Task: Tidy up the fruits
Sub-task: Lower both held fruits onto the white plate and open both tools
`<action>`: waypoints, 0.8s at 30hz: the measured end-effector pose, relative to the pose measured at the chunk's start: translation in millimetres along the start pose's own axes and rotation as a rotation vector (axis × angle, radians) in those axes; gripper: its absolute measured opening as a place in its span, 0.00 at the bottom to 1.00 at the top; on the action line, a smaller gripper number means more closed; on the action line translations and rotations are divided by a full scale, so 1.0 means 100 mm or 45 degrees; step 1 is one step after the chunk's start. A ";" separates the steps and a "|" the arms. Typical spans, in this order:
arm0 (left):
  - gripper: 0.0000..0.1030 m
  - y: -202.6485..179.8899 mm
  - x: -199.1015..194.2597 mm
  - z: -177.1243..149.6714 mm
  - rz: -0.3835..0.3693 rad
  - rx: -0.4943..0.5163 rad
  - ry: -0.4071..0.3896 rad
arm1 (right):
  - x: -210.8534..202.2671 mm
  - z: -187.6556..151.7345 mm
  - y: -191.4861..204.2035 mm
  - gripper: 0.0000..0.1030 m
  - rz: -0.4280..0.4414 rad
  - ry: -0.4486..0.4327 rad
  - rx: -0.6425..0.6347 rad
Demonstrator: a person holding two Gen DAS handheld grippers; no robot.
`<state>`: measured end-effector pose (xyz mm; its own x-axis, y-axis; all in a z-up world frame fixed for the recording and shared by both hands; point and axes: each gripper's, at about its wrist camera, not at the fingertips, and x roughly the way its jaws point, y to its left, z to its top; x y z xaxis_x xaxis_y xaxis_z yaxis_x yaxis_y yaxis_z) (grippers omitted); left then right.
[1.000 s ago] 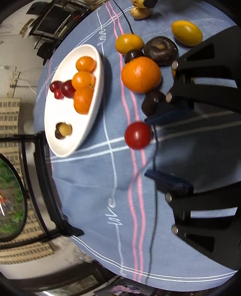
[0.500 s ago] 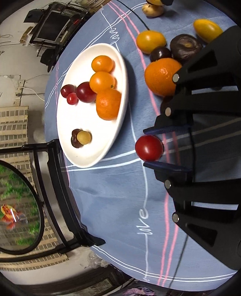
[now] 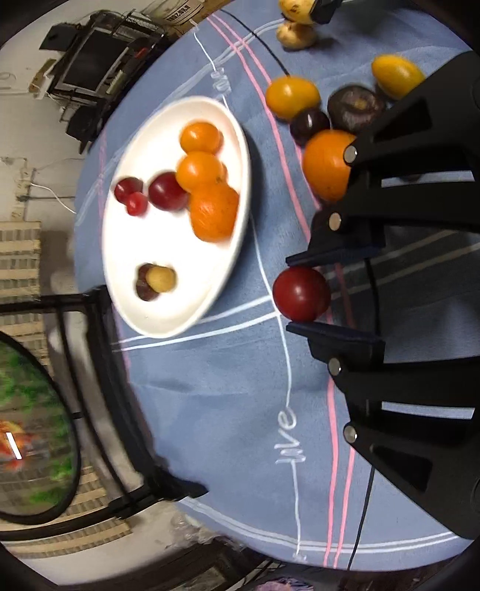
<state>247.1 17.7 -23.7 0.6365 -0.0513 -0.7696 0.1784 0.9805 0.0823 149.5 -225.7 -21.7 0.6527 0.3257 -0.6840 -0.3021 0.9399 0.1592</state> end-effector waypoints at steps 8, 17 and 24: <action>0.30 -0.19 -0.45 0.40 -0.085 -0.039 -0.203 | 0.03 0.60 0.29 0.36 -0.087 -0.148 -0.214; 0.31 -0.24 0.17 0.73 -0.073 -0.188 -0.099 | 0.81 1.11 0.36 0.36 -0.179 -0.115 -0.245; 0.78 -0.23 0.17 0.72 -0.062 -0.230 -0.151 | 0.96 1.14 0.30 0.52 -0.211 -0.091 -0.239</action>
<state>307.9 -19.3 6.4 0.7161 -0.1105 -0.6892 0.0804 0.9939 -0.0759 282.3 -154.9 -1.6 0.7494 0.1816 -0.6367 -0.3061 0.9477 -0.0900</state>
